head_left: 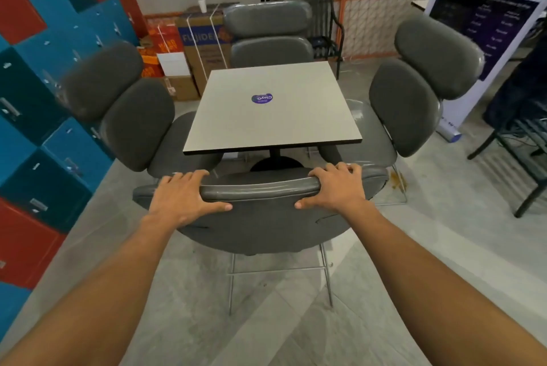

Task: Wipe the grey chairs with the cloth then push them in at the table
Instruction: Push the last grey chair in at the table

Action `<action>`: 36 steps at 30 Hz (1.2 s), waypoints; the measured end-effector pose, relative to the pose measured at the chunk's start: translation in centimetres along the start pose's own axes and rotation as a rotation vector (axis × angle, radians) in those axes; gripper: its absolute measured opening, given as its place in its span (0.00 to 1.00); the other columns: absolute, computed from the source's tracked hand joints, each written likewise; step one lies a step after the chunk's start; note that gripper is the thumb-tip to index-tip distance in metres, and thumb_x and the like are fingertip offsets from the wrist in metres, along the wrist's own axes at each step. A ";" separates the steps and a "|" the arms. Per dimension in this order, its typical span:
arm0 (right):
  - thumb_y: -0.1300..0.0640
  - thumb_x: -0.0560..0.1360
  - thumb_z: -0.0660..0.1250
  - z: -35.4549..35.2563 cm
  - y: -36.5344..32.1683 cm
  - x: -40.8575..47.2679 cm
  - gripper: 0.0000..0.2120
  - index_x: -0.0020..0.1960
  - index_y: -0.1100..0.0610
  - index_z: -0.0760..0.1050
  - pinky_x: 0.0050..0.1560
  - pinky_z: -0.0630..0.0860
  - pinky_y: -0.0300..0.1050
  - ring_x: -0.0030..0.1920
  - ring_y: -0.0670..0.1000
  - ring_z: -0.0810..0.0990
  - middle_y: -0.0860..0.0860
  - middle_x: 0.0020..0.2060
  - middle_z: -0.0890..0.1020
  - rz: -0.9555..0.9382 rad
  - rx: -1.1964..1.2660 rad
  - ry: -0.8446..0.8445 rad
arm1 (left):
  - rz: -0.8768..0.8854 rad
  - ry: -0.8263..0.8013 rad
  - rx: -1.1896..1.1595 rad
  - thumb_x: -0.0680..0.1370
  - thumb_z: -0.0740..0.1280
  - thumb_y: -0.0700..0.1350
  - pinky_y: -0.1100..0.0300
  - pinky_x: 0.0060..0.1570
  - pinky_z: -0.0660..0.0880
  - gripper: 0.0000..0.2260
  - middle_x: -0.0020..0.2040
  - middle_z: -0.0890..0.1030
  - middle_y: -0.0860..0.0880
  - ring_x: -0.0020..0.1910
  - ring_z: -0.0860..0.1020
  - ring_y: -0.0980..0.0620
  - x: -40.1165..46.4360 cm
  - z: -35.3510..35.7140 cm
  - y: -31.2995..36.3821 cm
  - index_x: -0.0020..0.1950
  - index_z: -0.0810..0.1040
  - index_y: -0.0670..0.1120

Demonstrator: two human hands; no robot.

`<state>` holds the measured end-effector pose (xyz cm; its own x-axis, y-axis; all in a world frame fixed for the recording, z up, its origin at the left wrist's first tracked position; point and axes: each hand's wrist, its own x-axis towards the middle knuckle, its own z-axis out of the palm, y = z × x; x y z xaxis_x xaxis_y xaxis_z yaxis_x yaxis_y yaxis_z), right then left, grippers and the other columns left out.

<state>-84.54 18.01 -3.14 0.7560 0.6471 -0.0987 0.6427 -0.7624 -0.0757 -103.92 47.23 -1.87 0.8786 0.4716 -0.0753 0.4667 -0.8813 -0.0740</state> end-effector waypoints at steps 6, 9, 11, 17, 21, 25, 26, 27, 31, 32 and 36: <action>0.17 0.59 0.64 -0.1 -0.5 0.4 0.42 0.64 0.42 0.76 0.71 0.59 0.59 0.68 0.54 0.72 0.48 0.60 0.81 0.036 0.019 0.015 | 0.169 0.131 0.149 0.61 0.43 0.88 0.52 0.52 0.69 0.46 0.45 0.73 0.55 0.46 0.69 0.53 2.1 1.3 -1.5 0.49 0.79 0.54; 0.17 0.59 0.63 0.0 -0.4 0.4 0.42 0.63 0.42 0.77 0.72 0.59 0.58 0.68 0.54 0.73 0.47 0.60 0.81 0.048 0.003 0.062 | 0.195 0.260 0.153 0.63 0.45 0.88 0.53 0.48 0.70 0.44 0.43 0.76 0.54 0.44 0.73 0.51 2.8 2.3 -1.7 0.44 0.80 0.53; 0.16 0.59 0.61 0.3 -0.3 0.3 0.42 0.62 0.43 0.78 0.70 0.60 0.56 0.65 0.53 0.74 0.47 0.59 0.82 0.045 -0.018 0.112 | 0.215 0.323 0.138 0.63 0.46 0.87 0.52 0.46 0.71 0.43 0.41 0.77 0.53 0.43 0.76 0.49 3.2 2.5 -1.7 0.41 0.81 0.52; 0.16 0.59 0.60 0.8 -1.4 -0.1 0.42 0.60 0.44 0.80 0.68 0.60 0.55 0.62 0.52 0.75 0.47 0.57 0.82 0.069 -0.025 0.168 | 0.275 0.426 0.086 0.65 0.47 0.86 0.53 0.42 0.73 0.43 0.36 0.77 0.51 0.38 0.77 0.47 3.3 2.9 -2.6 0.35 0.80 0.49; 0.17 0.60 0.62 0.6 -2.4 0.0 0.41 0.59 0.44 0.81 0.67 0.59 0.55 0.63 0.52 0.75 0.47 0.58 0.82 0.076 -0.016 0.156 | 0.287 0.415 0.098 0.66 0.44 0.86 0.52 0.42 0.71 0.45 0.36 0.77 0.51 0.38 0.76 0.47 3.8 2.9 -3.6 0.36 0.81 0.49; 0.16 0.59 0.61 0.5 -2.4 0.3 0.42 0.61 0.43 0.80 0.67 0.59 0.56 0.63 0.52 0.74 0.47 0.58 0.82 0.067 -0.007 0.157 | 0.289 0.410 0.110 0.66 0.44 0.86 0.52 0.43 0.70 0.44 0.37 0.77 0.51 0.39 0.76 0.48 4.0 2.8 -3.7 0.38 0.81 0.50; 0.16 0.59 0.59 0.6 -2.2 0.3 0.43 0.61 0.43 0.79 0.67 0.60 0.56 0.62 0.52 0.74 0.47 0.58 0.82 0.064 -0.014 0.165 | 0.284 0.409 0.104 0.65 0.44 0.86 0.52 0.43 0.70 0.44 0.38 0.77 0.51 0.40 0.76 0.48 3.9 2.7 -3.6 0.39 0.81 0.50; 0.15 0.59 0.58 0.8 -2.1 0.3 0.43 0.61 0.43 0.79 0.67 0.60 0.56 0.62 0.52 0.74 0.46 0.58 0.82 0.058 -0.019 0.180 | 0.274 0.403 0.100 0.65 0.45 0.86 0.53 0.42 0.71 0.44 0.39 0.77 0.52 0.40 0.77 0.48 3.7 2.6 -3.4 0.40 0.81 0.51; 0.15 0.61 0.59 3.0 -1.3 -0.3 0.41 0.56 0.45 0.80 0.62 0.65 0.55 0.54 0.50 0.78 0.45 0.51 0.83 -0.024 0.004 0.396 | 0.218 0.371 0.042 0.63 0.49 0.87 0.56 0.37 0.69 0.39 0.41 0.76 0.56 0.42 0.79 0.50 2.7 2.5 -3.1 0.42 0.78 0.55; 0.15 0.62 0.60 3.6 -1.0 -0.3 0.40 0.53 0.47 0.81 0.60 0.67 0.54 0.51 0.50 0.78 0.46 0.48 0.83 -0.055 0.014 0.476 | 0.219 0.378 0.030 0.63 0.49 0.87 0.56 0.37 0.68 0.39 0.40 0.76 0.56 0.41 0.79 0.50 2.6 2.5 -3.1 0.42 0.78 0.55; 0.17 0.62 0.63 4.4 -0.3 1.1 0.37 0.44 0.51 0.80 0.52 0.69 0.51 0.42 0.50 0.78 0.47 0.40 0.82 -0.127 0.033 0.676 | 0.237 0.509 0.019 0.64 0.53 0.84 0.58 0.33 0.65 0.38 0.35 0.77 0.52 0.34 0.79 0.46 3.3 3.0 -3.0 0.35 0.78 0.50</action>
<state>-84.51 18.93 -7.64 0.5936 0.5851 0.5525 0.7354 -0.6733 -0.0771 -102.78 51.54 -4.88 0.8995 0.1823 0.3971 0.2523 -0.9587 -0.1313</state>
